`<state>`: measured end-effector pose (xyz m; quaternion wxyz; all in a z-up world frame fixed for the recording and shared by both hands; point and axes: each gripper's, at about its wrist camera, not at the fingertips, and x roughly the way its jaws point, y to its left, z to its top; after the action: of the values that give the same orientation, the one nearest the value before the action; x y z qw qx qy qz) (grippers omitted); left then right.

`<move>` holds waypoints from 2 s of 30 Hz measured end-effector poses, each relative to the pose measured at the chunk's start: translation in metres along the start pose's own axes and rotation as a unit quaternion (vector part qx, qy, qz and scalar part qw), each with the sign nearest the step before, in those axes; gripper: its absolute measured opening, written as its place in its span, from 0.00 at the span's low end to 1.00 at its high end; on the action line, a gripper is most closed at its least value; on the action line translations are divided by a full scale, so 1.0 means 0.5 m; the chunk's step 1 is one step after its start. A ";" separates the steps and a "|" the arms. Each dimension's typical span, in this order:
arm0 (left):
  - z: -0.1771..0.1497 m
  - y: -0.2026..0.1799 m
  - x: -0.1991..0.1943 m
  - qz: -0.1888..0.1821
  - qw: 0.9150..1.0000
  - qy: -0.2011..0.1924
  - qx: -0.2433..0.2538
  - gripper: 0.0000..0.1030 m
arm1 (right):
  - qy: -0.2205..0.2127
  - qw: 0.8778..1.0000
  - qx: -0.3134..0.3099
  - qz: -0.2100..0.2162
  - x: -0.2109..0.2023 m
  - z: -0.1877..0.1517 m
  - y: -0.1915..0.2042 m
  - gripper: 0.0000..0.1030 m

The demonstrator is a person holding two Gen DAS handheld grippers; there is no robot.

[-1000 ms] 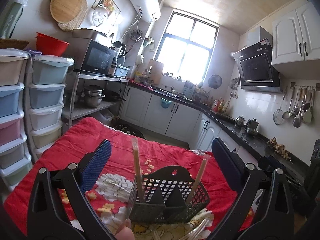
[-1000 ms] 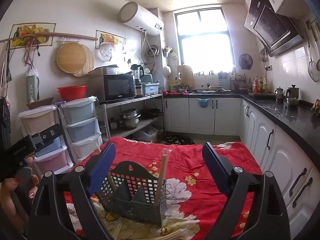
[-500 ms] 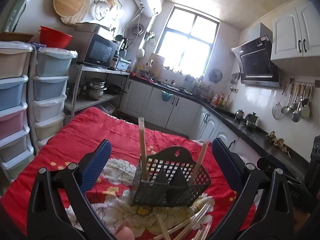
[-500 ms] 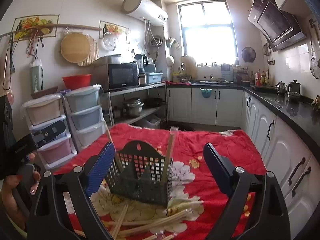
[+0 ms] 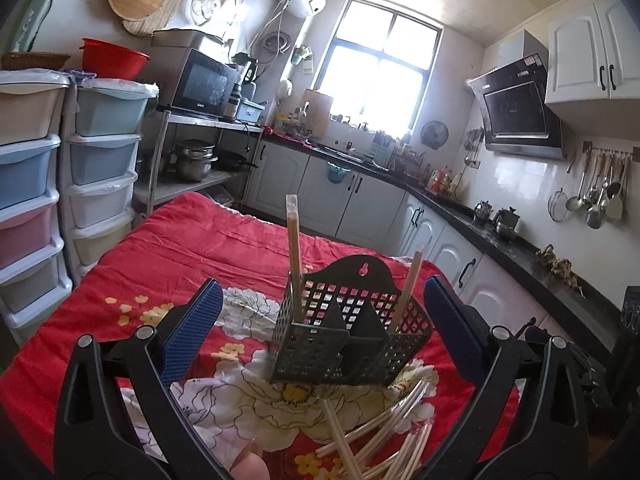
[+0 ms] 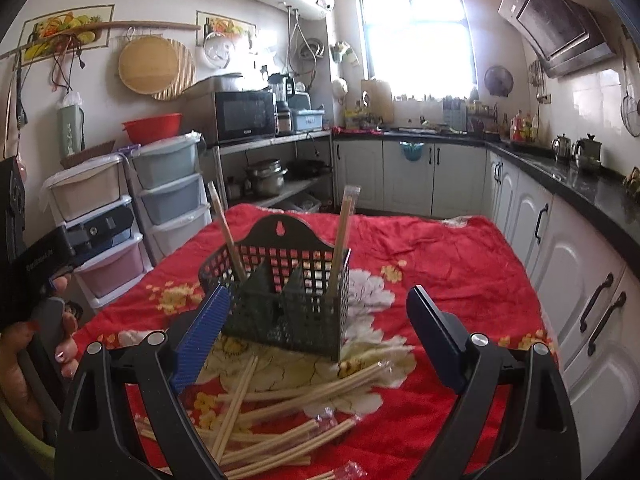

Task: Organize utensils
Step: 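Withdraw both tools from the caddy toward the remaining chopsticks, then close the left tool on a chopstick while the right tool grasps another chopstick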

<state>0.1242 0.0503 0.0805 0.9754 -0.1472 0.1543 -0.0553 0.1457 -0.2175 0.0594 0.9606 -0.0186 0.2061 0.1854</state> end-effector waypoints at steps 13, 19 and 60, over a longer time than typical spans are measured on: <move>-0.059 -0.008 0.025 0.001 0.999 0.049 0.015 0.90 | 0.033 0.999 -0.003 -0.003 0.014 -0.049 0.001 0.85; -0.087 -0.009 0.046 0.000 0.996 0.082 0.020 0.90 | 0.058 0.998 -0.001 -0.006 0.026 -0.080 -0.001 0.85; -0.235 0.009 0.260 -0.050 0.944 0.315 -0.081 0.36 | 0.245 0.958 0.147 0.012 0.167 -0.219 -0.090 0.34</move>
<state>0.2102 0.0029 -0.0647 0.8580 -0.2082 0.4499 -0.1345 0.1902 -0.2427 -0.0762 0.8704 0.0804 0.4604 0.1547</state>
